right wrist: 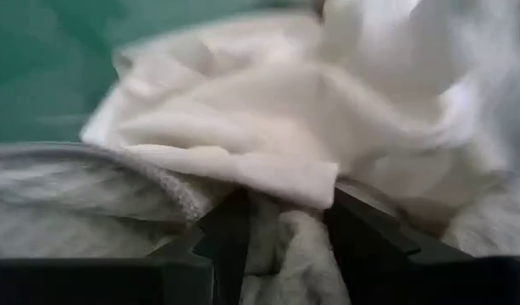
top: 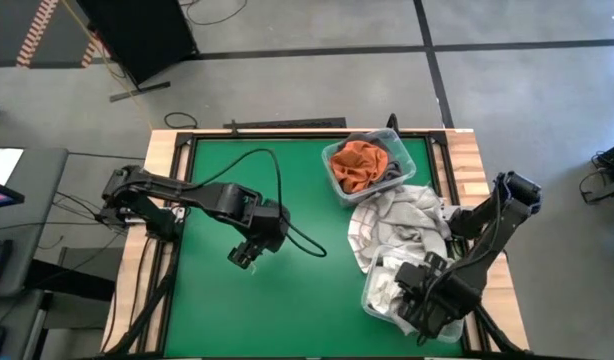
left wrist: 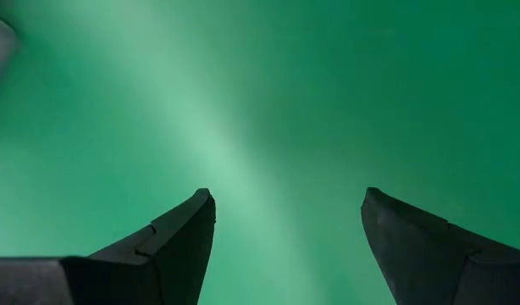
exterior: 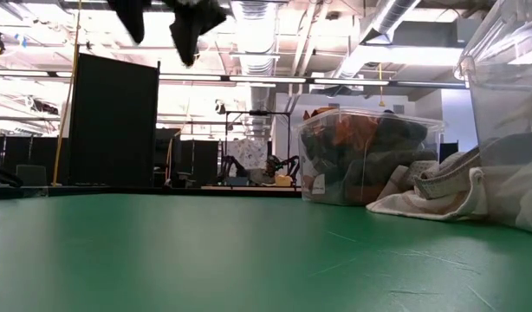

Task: Sort towels by color in basket
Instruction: Put the light gray towel into the bottom transparent bin

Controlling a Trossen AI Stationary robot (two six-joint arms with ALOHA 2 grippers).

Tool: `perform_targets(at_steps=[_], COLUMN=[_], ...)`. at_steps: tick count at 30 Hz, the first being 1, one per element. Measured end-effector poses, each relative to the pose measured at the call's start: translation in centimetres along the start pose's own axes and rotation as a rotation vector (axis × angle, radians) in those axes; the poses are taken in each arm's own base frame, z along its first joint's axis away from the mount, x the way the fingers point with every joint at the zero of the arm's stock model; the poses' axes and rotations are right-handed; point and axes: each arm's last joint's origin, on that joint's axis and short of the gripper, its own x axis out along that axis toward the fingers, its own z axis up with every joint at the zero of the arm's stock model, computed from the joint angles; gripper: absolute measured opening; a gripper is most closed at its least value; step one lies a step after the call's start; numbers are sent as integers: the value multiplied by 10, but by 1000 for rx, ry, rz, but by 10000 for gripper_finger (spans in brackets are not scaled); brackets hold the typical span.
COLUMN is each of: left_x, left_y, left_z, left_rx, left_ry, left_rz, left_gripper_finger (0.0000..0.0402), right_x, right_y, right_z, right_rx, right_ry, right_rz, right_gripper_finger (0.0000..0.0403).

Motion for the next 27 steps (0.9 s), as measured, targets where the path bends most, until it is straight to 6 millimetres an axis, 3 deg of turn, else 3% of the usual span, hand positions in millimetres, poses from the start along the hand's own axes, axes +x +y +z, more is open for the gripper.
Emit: perform_targets(at_steps=[8,14,17,27], left_x=[24,25,25,25], left_y=[-2,-2,-2,-2], left_z=[-7,-6,-6,-5], left_rx=[11,12,14,24], left_ry=[28,13,12,9], left_rz=[-10,-5,-4,-2], left_gripper_finger=[284,284,284,284], right_x=[34,38,33,-15], right_y=[-8,-10,-8,2], right_z=[-31,-35,-31,-14], right_rx=[107,115,98,78], right_ry=[43,52,60,57], right_rz=[7,6,-3,12], right_gripper_finger=[187,187,187,187])
